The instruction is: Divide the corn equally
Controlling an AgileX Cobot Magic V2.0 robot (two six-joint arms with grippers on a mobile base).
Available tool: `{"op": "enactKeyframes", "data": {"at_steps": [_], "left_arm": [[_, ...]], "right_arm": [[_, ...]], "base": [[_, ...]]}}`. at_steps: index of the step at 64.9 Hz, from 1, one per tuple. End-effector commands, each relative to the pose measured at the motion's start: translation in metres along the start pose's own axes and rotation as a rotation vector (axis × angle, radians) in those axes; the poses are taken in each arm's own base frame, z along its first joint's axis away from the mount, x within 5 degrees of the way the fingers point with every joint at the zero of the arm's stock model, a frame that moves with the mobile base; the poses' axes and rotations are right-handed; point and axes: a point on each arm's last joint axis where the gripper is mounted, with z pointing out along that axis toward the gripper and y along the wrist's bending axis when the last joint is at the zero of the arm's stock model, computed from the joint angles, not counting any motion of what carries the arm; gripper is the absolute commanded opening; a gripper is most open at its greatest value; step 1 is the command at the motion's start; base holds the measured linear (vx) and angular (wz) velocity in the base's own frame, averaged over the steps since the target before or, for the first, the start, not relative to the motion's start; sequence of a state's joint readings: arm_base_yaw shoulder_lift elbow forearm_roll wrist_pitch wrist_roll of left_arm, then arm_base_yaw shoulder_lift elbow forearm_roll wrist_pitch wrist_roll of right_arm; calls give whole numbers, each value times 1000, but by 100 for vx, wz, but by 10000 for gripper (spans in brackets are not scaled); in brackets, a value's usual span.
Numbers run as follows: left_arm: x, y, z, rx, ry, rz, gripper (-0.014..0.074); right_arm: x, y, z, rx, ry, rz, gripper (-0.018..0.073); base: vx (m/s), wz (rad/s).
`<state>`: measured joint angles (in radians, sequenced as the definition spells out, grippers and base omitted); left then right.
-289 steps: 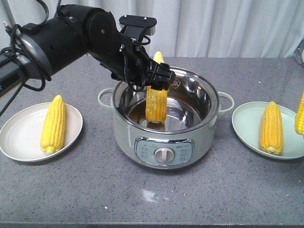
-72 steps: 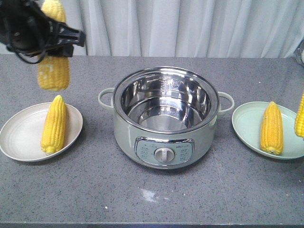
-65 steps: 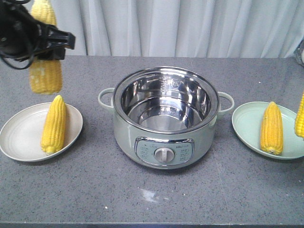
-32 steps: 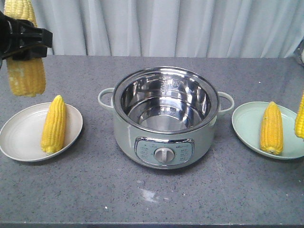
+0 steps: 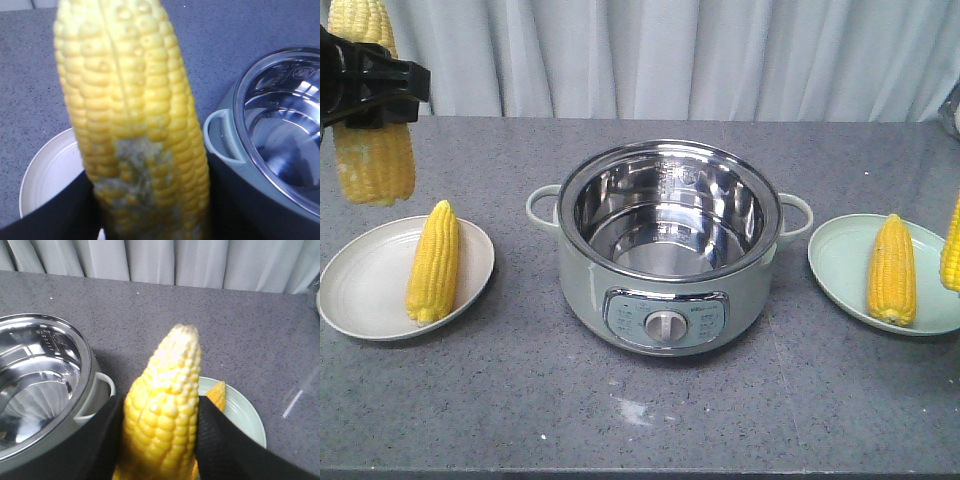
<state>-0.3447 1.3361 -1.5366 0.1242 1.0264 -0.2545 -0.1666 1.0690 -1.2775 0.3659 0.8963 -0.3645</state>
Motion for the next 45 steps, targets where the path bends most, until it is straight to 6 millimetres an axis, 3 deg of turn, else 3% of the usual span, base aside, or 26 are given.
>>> {"op": "enactKeyframes", "data": {"at_steps": [1, 45], "left_arm": [[-10, 0, -18, 22, -108, -12, 72], [-10, 0, -18, 22, -108, -12, 72]], "right_arm": [[-12, 0, -11, 23, -104, -2, 193], [-12, 0, -11, 23, -104, -2, 193]], "base": [[0, 0], [0, 0]]}}
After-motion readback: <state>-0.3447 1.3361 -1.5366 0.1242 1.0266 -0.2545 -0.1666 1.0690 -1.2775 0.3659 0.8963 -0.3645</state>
